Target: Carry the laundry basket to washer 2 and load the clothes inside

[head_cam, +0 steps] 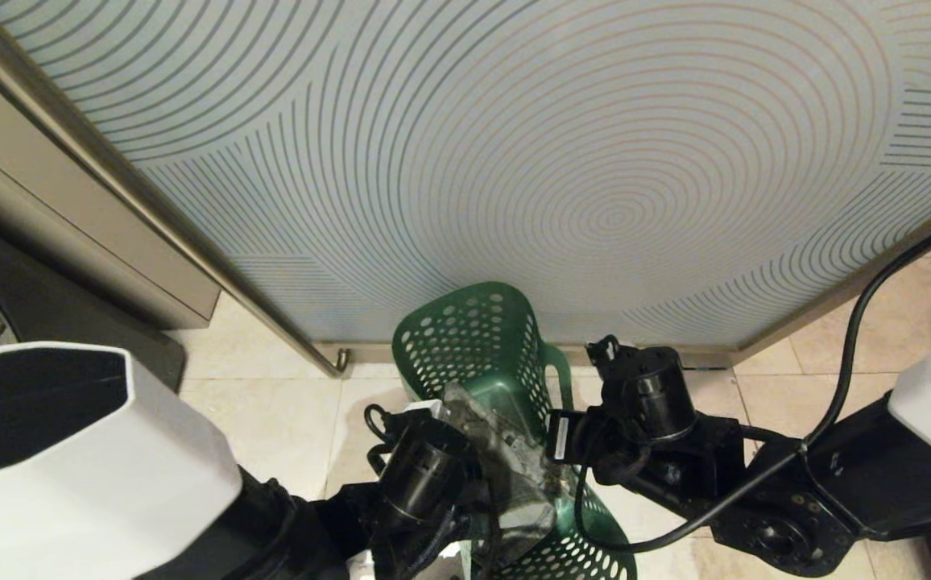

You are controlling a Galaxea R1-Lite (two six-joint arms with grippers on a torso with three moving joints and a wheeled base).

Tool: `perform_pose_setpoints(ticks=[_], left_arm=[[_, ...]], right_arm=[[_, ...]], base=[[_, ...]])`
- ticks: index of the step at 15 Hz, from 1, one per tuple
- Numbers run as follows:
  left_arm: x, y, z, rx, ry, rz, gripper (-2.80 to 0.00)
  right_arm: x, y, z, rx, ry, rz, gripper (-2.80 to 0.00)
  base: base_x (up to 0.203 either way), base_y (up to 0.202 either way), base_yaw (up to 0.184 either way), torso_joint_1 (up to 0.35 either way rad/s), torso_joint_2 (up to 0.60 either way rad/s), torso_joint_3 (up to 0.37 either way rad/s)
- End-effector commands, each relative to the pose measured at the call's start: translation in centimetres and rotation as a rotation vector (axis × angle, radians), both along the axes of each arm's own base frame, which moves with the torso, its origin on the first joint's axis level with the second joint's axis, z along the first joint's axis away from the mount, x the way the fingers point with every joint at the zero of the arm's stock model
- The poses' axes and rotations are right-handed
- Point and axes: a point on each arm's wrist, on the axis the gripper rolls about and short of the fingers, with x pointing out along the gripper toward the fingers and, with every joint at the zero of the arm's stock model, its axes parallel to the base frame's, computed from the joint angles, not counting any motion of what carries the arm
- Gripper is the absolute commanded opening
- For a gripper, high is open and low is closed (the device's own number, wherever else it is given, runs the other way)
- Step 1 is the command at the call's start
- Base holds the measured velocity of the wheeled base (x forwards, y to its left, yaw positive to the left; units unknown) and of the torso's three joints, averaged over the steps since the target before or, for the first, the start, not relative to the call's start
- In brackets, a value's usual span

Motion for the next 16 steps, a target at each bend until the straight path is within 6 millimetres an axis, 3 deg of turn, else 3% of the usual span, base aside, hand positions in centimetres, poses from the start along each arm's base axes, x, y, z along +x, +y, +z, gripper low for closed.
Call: perform_pose_setpoints(ticks=[1, 8, 16], left_arm=[[-0.2, 0.3, 1.4, -0.039, -0.022, -0.002, -2.8], [-1.0, 0.9, 4.2, -0.125, -0.027, -0.081, -2.8], [-0.7, 0.5, 2.7, -0.043, -0.026, -0.123, -2.8]], right_arm=[[-0.4, -0.1, 1.4, 0.028, -0.033, 0.004, -2.8], [-2.5, -1.1, 5.2, 0.028, -0.101, 0.038, -2.8], [-2.3, -0.9, 4.4, 0.006, -0.077, 0.048, -2.8]], base=[[0.0, 0.0, 0.0, 0.0, 0.0, 0.0], [0.0, 0.0, 0.0, 0.0, 0.0, 0.0], [0.0, 0.0, 0.0, 0.0, 0.0, 0.0]])
